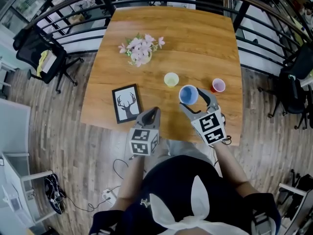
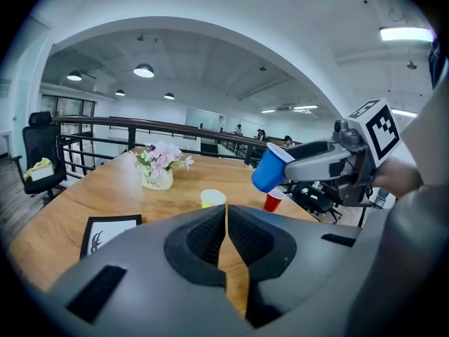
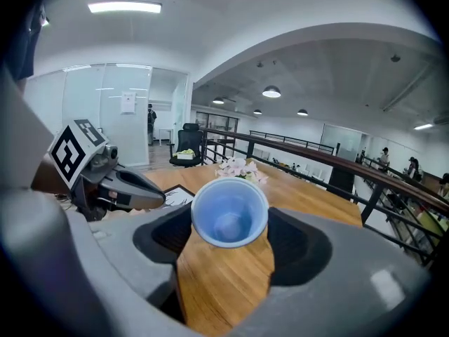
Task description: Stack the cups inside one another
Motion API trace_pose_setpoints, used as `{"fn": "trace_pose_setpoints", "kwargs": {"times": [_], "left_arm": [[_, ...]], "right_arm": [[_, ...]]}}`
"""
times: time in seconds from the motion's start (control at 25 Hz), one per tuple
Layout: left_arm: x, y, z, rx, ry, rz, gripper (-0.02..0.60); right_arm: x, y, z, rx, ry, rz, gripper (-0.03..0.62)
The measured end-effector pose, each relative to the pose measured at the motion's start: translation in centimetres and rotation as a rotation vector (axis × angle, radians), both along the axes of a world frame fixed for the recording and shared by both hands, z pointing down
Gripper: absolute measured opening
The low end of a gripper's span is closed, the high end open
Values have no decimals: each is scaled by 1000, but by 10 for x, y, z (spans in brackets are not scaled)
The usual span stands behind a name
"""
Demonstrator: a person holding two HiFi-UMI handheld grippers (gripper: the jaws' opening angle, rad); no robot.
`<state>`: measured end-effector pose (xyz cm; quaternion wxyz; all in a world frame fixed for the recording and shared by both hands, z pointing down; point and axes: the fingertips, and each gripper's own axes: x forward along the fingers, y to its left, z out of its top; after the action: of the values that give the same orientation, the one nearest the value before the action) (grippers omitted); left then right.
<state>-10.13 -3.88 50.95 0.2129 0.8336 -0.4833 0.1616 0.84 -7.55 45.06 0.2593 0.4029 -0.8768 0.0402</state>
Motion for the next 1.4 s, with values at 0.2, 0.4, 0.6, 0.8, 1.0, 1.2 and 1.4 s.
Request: {"fn": "trace_pose_setpoints", "kwargs": {"times": [0.2,0.4,0.6,0.8,1.0,1.2,1.4], "left_arm": [[-4,-14,1,6,3,-9,26],[-4,-29,4,12,5,-11,26],[-5,-38,6,-3,3,-8,26],[-9,-49,12,-10,8,-17,26],[-10,-56,16,-22,10,-19,26],[-10,-64,26,-34,21,-23,26],[-12,-70,27,-58,29,-22,26]], "right_arm": [[2,-13,4,-3,7,2,333],[-1,-28,6,-5,1,-2,333],[-9,-41,9,-12,-5,-11,333],[-19,-56,13,-17,-4,-32,333],[-26,-68,17,-27,-2,-43,333],[-32,-83,32,-59,6,-56,333],[-37,-96,37,-72,5,-60,333]]}}
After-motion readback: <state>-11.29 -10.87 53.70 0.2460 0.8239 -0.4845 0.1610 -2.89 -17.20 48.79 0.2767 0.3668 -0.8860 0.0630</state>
